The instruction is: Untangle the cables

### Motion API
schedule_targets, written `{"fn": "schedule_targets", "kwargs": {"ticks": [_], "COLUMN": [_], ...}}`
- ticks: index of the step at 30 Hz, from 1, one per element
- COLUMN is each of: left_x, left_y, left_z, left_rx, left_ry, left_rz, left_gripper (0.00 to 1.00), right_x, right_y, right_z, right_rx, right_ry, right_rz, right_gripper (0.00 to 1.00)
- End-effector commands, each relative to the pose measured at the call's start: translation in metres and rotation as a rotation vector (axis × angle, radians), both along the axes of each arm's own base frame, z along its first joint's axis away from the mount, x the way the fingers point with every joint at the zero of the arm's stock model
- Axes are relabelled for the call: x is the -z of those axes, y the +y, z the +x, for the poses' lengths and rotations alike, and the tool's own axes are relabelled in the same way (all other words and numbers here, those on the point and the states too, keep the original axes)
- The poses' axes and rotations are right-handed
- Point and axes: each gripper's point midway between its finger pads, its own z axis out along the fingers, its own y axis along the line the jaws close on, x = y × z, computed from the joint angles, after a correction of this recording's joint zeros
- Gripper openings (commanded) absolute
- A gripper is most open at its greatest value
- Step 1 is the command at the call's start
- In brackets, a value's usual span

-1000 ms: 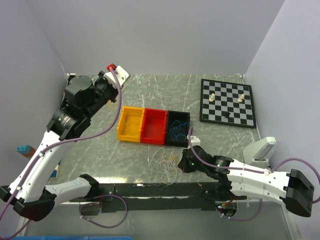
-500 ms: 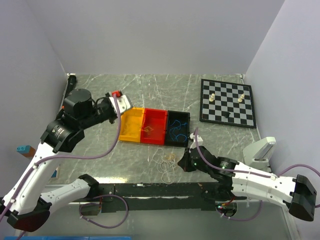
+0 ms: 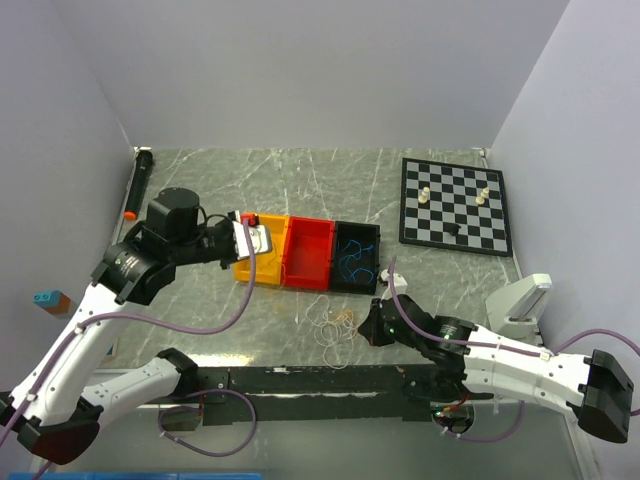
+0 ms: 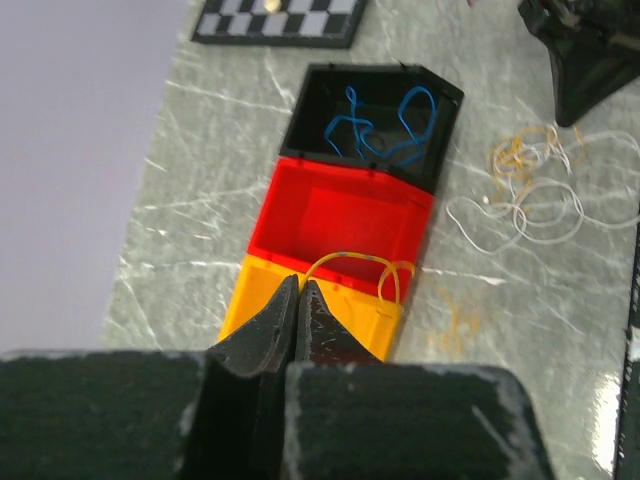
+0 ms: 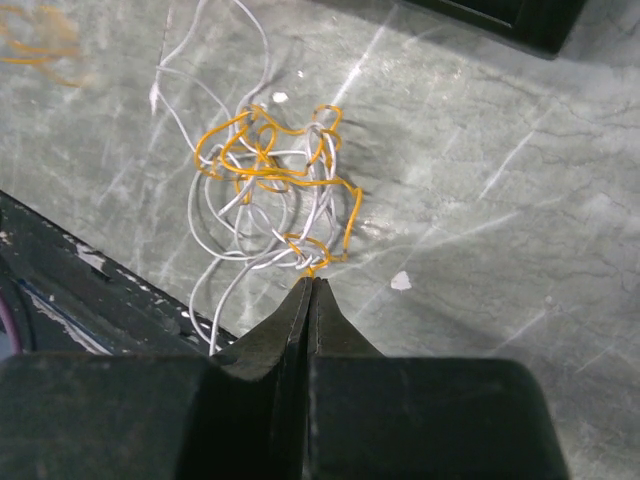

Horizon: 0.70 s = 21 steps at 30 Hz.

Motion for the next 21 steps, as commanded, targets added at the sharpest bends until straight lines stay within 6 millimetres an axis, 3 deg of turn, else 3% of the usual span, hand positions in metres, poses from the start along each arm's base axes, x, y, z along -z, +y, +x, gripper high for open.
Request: {"fn": "schedule_targets", "kwargs": {"ticks": [1,9,15,21], "left_x": [0.013,0.05,0.049,0.027], "left_y": [0.003,0.008,0.008,0.008], "left_z": [-0.01,-0.019,-0.018,0.001], "left_rx": [0.043,0.068,0.065,-0.023], "left_ry": [-0.001,0.077,0.082,0.003], "left_rz": [0.029,0.104,0.106,0.051], "left_gripper": [0.01,0.01,0.01,0.01], "right_x": [0.002,0.004,0.004,0.004], "right_y": [0.0,-0.002,-0.001,0.001], "right_z": [0.001,0.0,0.0,0.0], "right_rx": [0.008,0.012,0.01,0.005], "right_ry": [-0.01,-0.008,-0.007,-0.007], "right_rz": [0.008,0.007,0.009,0.012], "right_gripper": [0.0,0.0,0.0,0.0]}}
